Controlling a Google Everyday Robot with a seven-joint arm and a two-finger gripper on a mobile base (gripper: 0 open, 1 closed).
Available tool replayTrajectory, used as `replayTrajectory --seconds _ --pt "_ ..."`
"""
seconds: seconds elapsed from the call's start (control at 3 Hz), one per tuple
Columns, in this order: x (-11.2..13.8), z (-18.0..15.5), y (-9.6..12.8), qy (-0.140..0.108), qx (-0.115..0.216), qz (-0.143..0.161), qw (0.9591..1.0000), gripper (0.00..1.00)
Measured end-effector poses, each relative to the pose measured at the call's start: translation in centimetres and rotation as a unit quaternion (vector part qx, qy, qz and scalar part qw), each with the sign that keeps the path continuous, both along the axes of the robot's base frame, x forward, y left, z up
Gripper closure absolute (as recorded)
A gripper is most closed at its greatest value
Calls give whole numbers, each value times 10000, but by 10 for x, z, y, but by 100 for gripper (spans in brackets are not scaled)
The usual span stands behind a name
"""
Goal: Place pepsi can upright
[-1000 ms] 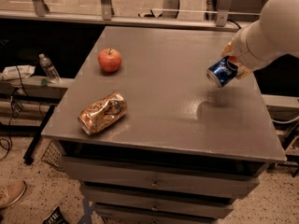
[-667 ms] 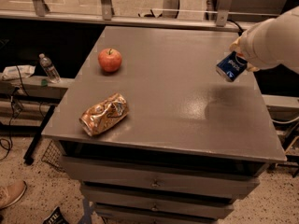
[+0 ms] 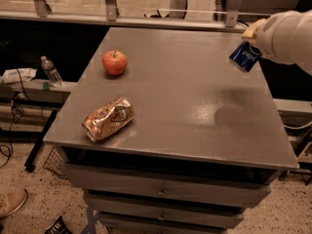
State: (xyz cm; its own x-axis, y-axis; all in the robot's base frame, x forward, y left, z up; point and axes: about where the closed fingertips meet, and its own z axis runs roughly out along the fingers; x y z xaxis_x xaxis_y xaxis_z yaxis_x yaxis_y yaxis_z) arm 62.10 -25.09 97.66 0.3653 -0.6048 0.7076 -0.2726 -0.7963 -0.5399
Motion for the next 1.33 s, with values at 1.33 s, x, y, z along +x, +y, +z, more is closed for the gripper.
replayTrajectory --seconds 1.33 --pt "0 -20 -14 -351 238 836 9956 100"
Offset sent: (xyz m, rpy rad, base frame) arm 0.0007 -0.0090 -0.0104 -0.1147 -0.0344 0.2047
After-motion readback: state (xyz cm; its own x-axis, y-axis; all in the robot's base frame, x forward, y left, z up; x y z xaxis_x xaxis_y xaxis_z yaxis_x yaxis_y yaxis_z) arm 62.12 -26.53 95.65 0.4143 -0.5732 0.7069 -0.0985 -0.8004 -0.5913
